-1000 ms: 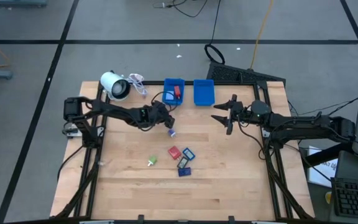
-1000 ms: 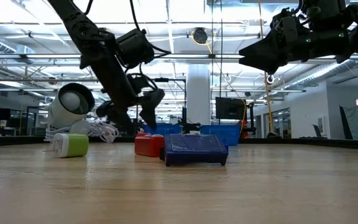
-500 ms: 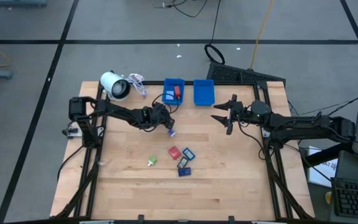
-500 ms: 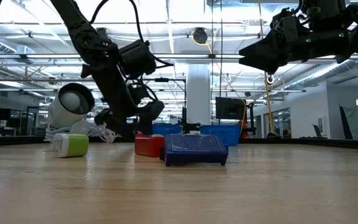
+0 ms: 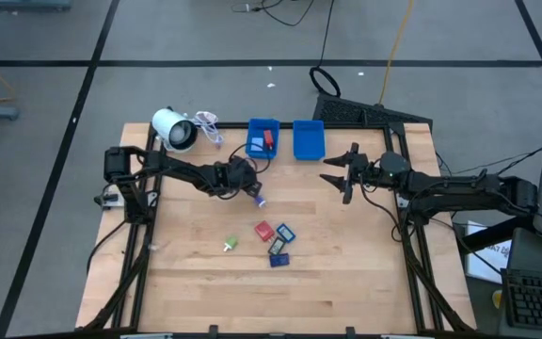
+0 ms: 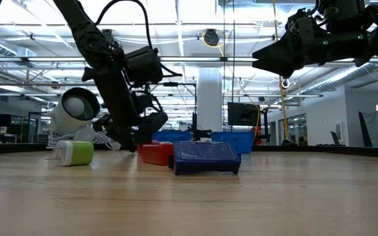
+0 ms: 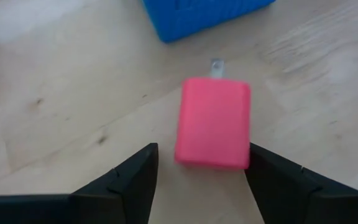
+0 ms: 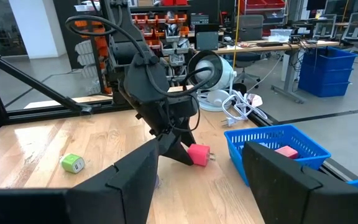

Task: Pick & Place Office items
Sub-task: Put the pink charger adapter into the left basket

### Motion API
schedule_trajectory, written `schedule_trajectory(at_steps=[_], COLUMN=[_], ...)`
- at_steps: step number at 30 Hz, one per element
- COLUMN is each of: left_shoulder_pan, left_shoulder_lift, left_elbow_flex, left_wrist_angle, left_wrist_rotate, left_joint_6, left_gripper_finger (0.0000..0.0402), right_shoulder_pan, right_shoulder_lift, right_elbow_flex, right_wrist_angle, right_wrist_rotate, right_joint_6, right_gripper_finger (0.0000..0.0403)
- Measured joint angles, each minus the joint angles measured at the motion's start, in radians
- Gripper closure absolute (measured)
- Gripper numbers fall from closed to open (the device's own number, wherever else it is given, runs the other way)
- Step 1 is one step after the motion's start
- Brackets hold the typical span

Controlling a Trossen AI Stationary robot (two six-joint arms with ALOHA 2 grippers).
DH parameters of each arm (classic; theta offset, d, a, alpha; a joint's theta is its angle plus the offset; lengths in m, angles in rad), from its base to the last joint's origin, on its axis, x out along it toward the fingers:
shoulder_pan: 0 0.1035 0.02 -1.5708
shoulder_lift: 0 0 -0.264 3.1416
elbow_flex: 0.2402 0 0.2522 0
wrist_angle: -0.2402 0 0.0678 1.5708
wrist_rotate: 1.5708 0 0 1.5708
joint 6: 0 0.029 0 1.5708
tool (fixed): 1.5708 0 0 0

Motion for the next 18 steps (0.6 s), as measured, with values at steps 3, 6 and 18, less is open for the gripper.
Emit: schedule_trajectory(at_steps=[3,6,18], left_shoulder_pan=[0.000,0.000,0.000], left_shoulder_lift=[0.000,0.000,-0.001], left_elbow_flex=[0.000,0.000,0.000], left_wrist_angle=[0.027,0.057,0.068], left_wrist_rotate=[0.000,0.000,0.000], left_joint_6=[0.035,0.070,0.073], left_gripper_finger=[0.0176,0.0179,0.0175], right_shoulder_pan=[0.000,0.000,0.000], right_shoulder_lift=[0.000,0.000,0.000], right_elbow_flex=[0.000,0.000,0.000], right_wrist_angle=[0.000,0.000,0.000], right_wrist_rotate=[0.000,0.000,0.000], right_joint_6=[0.000,0.000,0.000], right_gripper_finger=[0.0181,0.0181,0.0181])
